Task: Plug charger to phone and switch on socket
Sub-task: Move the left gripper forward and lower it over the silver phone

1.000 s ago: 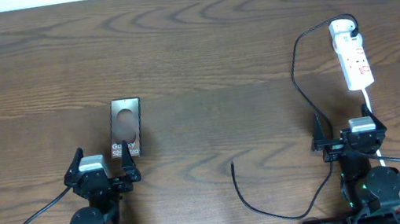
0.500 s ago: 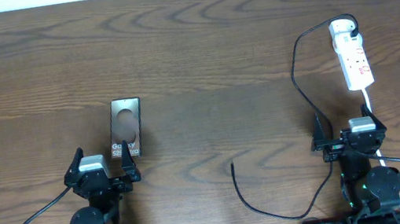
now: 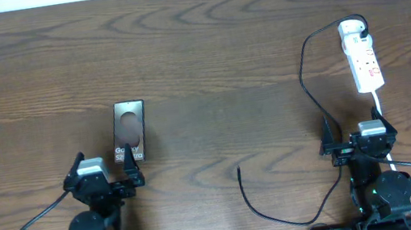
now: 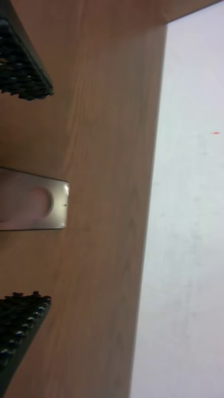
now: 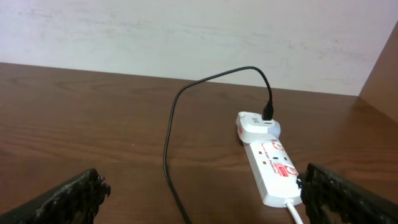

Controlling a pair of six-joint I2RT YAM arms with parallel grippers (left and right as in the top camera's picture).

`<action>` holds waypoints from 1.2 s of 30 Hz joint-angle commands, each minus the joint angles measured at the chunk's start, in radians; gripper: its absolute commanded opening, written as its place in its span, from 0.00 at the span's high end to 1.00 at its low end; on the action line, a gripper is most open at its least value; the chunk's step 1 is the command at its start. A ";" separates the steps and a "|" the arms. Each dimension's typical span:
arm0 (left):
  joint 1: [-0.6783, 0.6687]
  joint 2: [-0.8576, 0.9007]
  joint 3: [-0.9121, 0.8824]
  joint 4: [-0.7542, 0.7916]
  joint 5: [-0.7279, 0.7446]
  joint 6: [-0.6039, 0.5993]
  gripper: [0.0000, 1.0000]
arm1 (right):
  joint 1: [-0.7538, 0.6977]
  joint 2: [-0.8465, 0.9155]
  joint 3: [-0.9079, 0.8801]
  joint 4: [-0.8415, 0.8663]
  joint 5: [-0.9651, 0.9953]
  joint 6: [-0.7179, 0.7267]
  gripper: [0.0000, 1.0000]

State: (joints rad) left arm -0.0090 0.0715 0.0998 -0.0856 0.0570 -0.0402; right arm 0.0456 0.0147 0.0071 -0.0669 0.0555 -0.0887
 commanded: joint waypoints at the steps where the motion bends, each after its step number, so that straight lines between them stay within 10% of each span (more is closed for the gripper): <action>1: 0.004 0.168 0.267 -0.095 0.002 -0.075 0.02 | 0.008 -0.008 -0.002 -0.005 -0.009 -0.013 0.01; 12: 0.003 1.137 1.313 -0.715 0.014 -0.092 0.02 | 0.008 -0.008 -0.002 -0.005 -0.009 -0.013 0.01; 27: 0.003 1.662 1.330 -0.836 0.013 -0.092 0.02 | 0.008 -0.008 -0.002 -0.005 -0.009 -0.013 0.01; 36: 0.003 1.687 1.324 -0.846 0.014 0.010 0.02 | 0.008 -0.008 -0.002 -0.005 -0.009 -0.013 0.01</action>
State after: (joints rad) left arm -0.0093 1.7638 1.4223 -0.9218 0.0723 -0.0658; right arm 0.0456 0.0120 0.0067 -0.0673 0.0475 -0.0917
